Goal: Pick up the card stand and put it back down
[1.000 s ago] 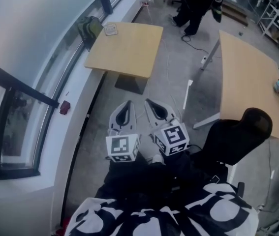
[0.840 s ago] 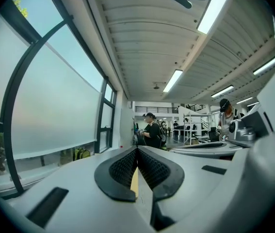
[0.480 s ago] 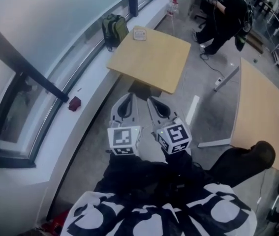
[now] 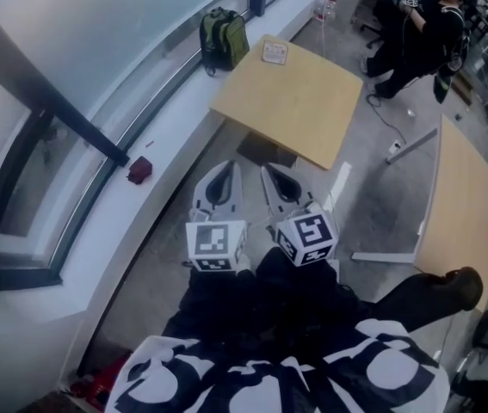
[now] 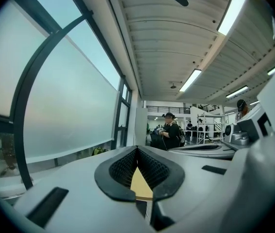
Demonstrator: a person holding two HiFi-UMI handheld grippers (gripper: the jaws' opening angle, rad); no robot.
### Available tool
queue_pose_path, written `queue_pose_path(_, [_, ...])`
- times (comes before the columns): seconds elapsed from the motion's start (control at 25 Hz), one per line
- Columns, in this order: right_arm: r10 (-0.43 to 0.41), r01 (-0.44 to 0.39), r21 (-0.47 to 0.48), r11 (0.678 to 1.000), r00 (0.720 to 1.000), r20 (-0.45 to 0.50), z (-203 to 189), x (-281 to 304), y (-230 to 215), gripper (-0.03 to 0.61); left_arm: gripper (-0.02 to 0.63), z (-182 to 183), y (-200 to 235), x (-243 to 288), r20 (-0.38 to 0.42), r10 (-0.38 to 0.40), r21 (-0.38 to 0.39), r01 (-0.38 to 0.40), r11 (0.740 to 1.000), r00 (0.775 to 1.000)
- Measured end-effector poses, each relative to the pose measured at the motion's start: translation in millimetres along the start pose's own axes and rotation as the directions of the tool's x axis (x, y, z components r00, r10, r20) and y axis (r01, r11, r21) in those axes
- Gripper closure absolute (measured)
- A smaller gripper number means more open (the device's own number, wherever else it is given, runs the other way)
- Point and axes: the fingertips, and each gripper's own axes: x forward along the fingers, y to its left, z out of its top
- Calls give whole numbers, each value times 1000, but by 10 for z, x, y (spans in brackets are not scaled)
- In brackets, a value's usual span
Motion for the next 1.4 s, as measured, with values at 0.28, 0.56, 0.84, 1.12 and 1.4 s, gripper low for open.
queue_pose_path(0.28, [8, -8, 5, 1000, 1000, -12, 11, 375, -56, 557, 607, -103, 164, 243, -29, -28, -17, 28, 999, 999])
queue_pose_path(0.56, [49, -50, 21, 999, 998, 47, 238, 1112, -511, 557, 607, 111, 530, 1005, -22, 9, 55, -7, 998, 1000])
queue_pose_path(0.84, [2, -6, 28, 1000, 989, 148, 799, 1670, -1464, 557, 607, 392, 485, 2014, -8, -28, 112, 29, 993, 1000])
queue_pose_path(1.12, [-30, 21, 57, 998, 988, 154, 859, 1985, -2123, 557, 607, 455, 330, 2773, -15, -74, 144, 76, 987, 997])
queue_pose_path(1.4, [-97, 86, 106, 991, 990, 106, 602, 2314, -2495, 557, 607, 280, 483, 3315, -69, -116, 151, 125, 981, 991])
